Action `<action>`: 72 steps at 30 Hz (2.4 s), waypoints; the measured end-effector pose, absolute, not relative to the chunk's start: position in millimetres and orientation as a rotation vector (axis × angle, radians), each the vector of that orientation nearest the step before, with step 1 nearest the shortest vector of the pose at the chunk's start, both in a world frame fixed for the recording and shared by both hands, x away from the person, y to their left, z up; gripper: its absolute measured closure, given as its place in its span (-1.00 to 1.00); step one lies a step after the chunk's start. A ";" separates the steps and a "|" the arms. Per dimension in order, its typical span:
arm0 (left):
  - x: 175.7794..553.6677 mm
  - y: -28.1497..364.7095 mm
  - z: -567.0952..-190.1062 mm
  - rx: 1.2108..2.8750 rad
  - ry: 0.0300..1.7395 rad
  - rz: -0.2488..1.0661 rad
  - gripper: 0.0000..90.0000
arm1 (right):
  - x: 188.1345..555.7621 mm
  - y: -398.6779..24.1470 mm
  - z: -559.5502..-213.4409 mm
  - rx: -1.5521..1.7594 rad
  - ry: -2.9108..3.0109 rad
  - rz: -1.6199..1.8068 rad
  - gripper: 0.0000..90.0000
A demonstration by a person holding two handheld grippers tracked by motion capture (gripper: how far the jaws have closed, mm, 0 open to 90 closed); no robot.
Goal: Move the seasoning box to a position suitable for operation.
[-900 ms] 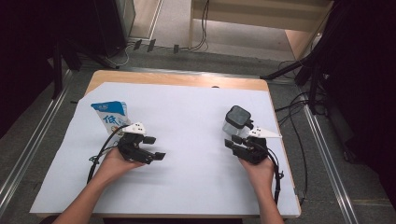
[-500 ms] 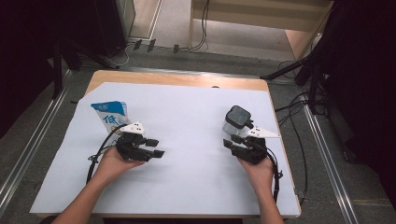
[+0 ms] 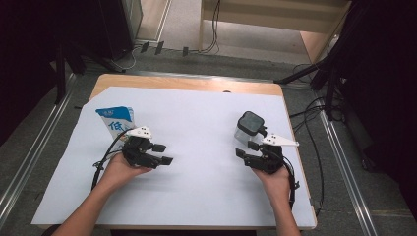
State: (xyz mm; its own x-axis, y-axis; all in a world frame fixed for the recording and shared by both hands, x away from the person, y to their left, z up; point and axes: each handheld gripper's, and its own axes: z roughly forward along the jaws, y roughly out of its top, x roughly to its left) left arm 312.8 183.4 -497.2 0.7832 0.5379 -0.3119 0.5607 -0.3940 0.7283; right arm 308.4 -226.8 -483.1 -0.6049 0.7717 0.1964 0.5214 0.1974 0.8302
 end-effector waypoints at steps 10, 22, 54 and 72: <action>312.9 183.2 -494.9 2.058 0.832 -0.043 -0.49 | 309.3 -242.5 -478.4 1.272 2.154 1.379 -0.17; 311.3 182.9 -494.2 2.074 0.821 -0.049 -0.55 | 314.9 -263.1 -466.5 1.312 2.048 1.335 -0.59; 302.8 185.9 -495.0 2.066 0.822 -0.043 -0.52 | 381.3 -253.4 -490.8 1.322 2.138 1.226 -0.83; 297.5 192.7 -497.9 2.041 0.863 -0.063 -0.51 | 399.5 -240.2 -506.1 1.275 2.185 1.238 -0.87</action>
State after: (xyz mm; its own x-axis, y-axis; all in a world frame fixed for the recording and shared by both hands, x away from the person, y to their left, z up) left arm 297.5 192.7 -497.9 0.7560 0.5513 -0.3528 0.5968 -0.3593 0.7175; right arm 399.5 -240.2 -506.1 -0.5484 0.8245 0.1398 0.5438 0.2246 0.8086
